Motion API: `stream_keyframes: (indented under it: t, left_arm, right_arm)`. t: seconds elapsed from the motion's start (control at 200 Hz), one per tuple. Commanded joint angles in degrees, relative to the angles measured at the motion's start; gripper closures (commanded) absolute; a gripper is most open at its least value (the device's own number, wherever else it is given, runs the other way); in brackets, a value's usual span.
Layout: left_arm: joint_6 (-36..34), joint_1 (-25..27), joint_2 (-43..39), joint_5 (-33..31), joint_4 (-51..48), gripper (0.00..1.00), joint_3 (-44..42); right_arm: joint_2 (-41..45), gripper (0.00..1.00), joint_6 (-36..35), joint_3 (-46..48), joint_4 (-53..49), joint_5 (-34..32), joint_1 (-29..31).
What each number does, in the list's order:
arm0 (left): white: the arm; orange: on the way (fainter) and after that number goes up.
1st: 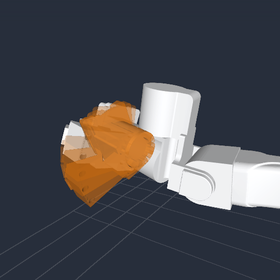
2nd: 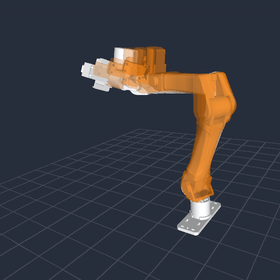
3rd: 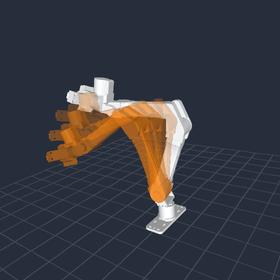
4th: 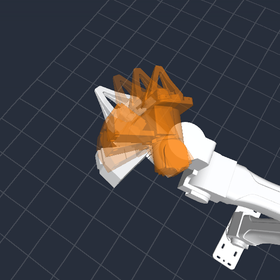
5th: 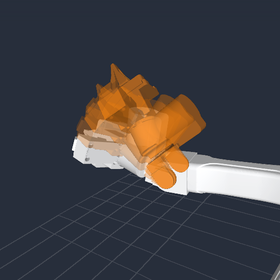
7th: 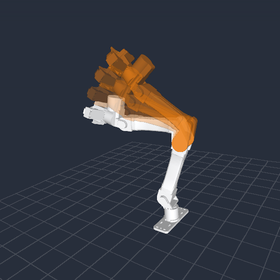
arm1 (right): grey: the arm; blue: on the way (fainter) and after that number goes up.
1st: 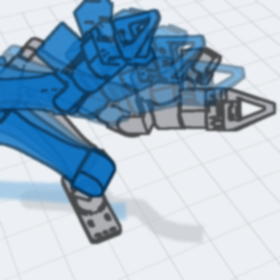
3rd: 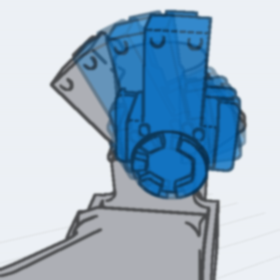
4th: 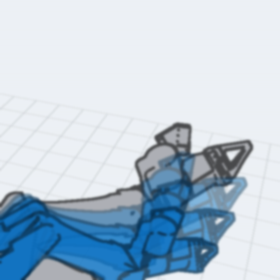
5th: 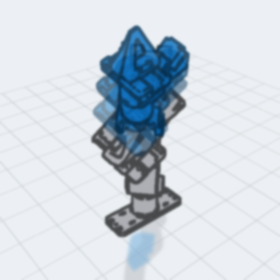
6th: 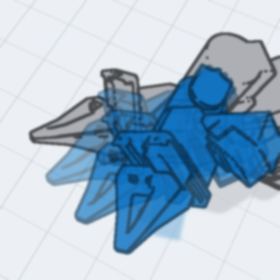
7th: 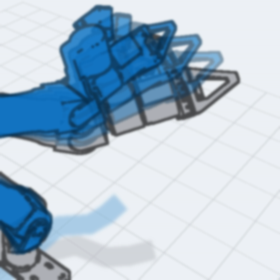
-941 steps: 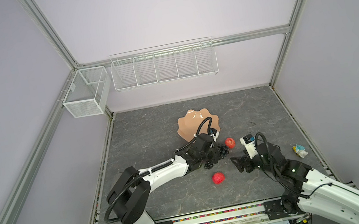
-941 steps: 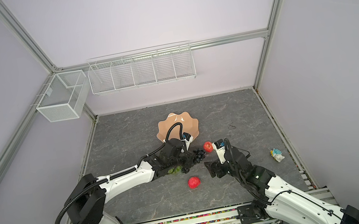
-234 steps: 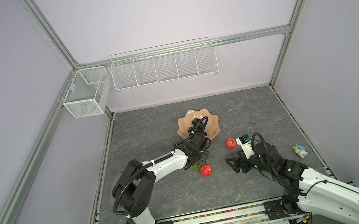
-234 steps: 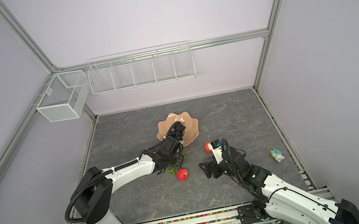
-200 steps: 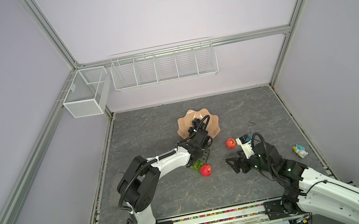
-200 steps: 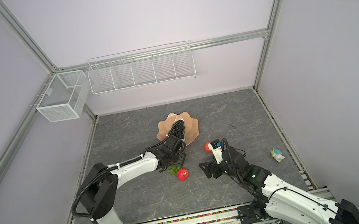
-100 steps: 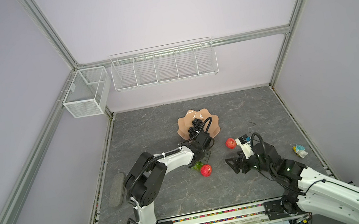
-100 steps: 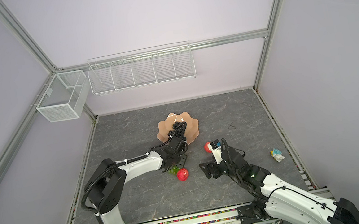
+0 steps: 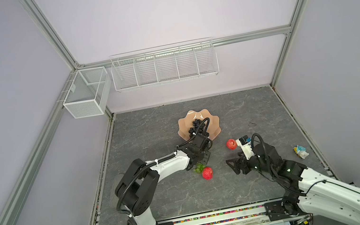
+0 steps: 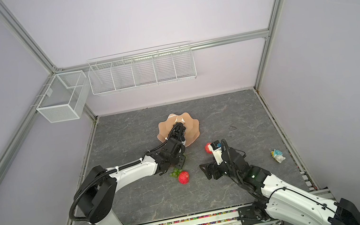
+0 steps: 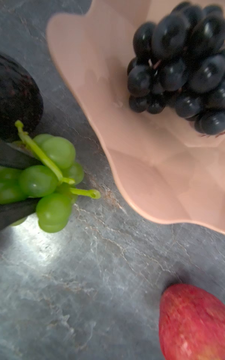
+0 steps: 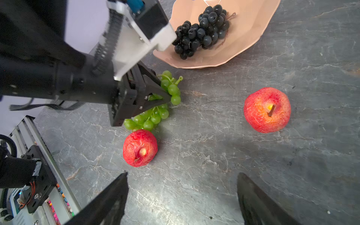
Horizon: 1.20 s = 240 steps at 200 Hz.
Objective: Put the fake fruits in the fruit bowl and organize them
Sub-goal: 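Lower the left gripper onto the green grapes and grasp them, then lift the green grapes with the left gripper into the bowl and release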
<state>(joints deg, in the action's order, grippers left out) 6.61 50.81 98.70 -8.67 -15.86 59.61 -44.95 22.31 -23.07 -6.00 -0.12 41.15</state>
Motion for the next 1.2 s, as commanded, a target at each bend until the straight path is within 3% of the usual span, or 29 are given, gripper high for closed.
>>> stream_keyframes:
  t: [0.0,0.2,0.41,0.855,1.195]
  left_arm:
    - [-2.5,0.3,-4.5,1.1,1.9,0.78,-1.2]
    - [-2.4,0.3,-9.8,2.1,0.7,0.79,-0.3]
    - [-2.9,0.2,-9.1,-0.6,4.9,0.79,4.2]
    - [-4.9,-2.9,10.3,-2.2,0.2,0.8,28.3]
    - [-5.9,-6.7,20.9,1.5,-1.8,0.78,37.9]
  right_arm:
    - [-0.8,0.12,-0.1,-0.9,2.0,0.4,0.5]
    - [-0.3,0.12,-1.2,-2.6,2.3,0.6,0.5]
    - [-0.7,0.12,-2.1,-4.4,2.2,0.2,0.4]
    - [0.8,0.12,-2.1,-4.4,-0.1,-0.4,0.3]
    - [2.5,0.12,-2.5,-4.0,-1.7,-1.8,0.3]
